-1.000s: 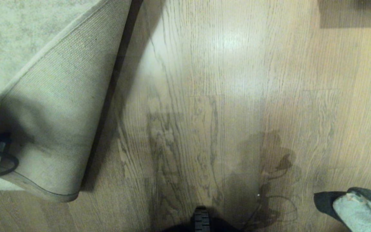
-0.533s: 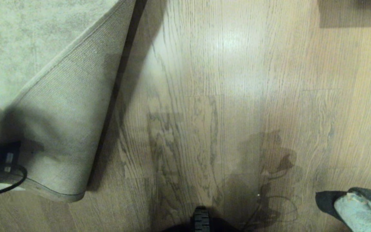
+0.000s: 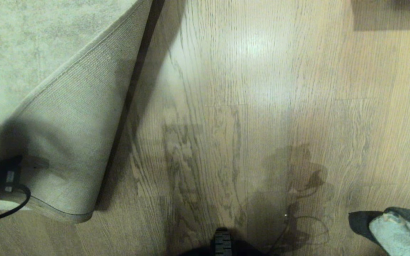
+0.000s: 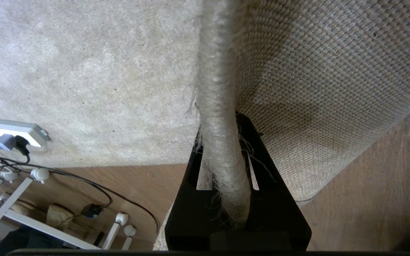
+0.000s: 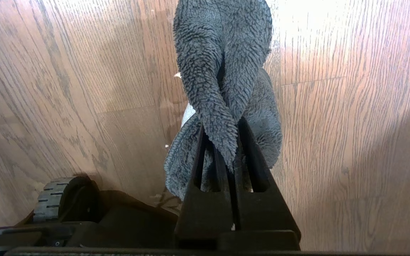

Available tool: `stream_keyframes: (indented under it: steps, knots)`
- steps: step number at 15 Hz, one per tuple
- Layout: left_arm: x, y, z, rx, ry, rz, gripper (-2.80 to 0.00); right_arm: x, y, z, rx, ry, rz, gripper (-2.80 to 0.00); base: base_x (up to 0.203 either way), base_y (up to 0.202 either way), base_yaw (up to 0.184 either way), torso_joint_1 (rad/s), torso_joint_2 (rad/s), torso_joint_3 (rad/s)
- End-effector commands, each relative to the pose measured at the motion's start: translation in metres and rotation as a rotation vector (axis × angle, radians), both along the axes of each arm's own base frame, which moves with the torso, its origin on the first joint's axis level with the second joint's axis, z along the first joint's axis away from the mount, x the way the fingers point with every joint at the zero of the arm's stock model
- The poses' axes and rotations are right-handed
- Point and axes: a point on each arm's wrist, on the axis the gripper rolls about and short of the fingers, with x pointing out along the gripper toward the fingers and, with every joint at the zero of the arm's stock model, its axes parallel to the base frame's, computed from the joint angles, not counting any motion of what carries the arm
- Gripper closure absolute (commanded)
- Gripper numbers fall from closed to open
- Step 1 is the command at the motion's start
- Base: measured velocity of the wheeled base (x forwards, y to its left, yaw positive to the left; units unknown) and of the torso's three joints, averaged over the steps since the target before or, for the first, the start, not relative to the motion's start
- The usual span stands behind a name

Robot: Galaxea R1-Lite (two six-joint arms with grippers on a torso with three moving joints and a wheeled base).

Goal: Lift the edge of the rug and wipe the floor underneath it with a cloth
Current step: Wipe the floor under the carpet with a rag

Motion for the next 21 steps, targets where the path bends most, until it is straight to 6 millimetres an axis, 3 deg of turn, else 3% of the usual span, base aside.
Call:
stream_keyframes:
  steps: [1,11,15,21]
  knots:
    - [-0.001,0.0,0.001,0.004,-0.007,0.003,0.0,0.0,0.0,0.0,-0.001,0.001,0.0,0.0,0.0,0.0,0.0,0.0,0.0,0.0]
    - [-0.003,-0.001,0.001,0.004,-0.009,0.005,0.0,0.006,0.001,0.004,-0.123,0.082,0.053,0.0,0.0,0.0,0.0,0.0,0.0,0.0]
    - [-0.003,-0.001,0.0,0.003,-0.006,0.002,0.0,0.017,0.005,0.045,-0.111,0.115,0.204,0.0,0.0,0.0,0.0,0.0,0.0,0.0]
    - [-0.002,-0.001,-0.001,0.002,-0.002,0.001,0.0,0.06,0.01,0.09,-0.139,0.226,0.471,0.0,0.0,0.0,0.0,0.0,0.0,0.0]
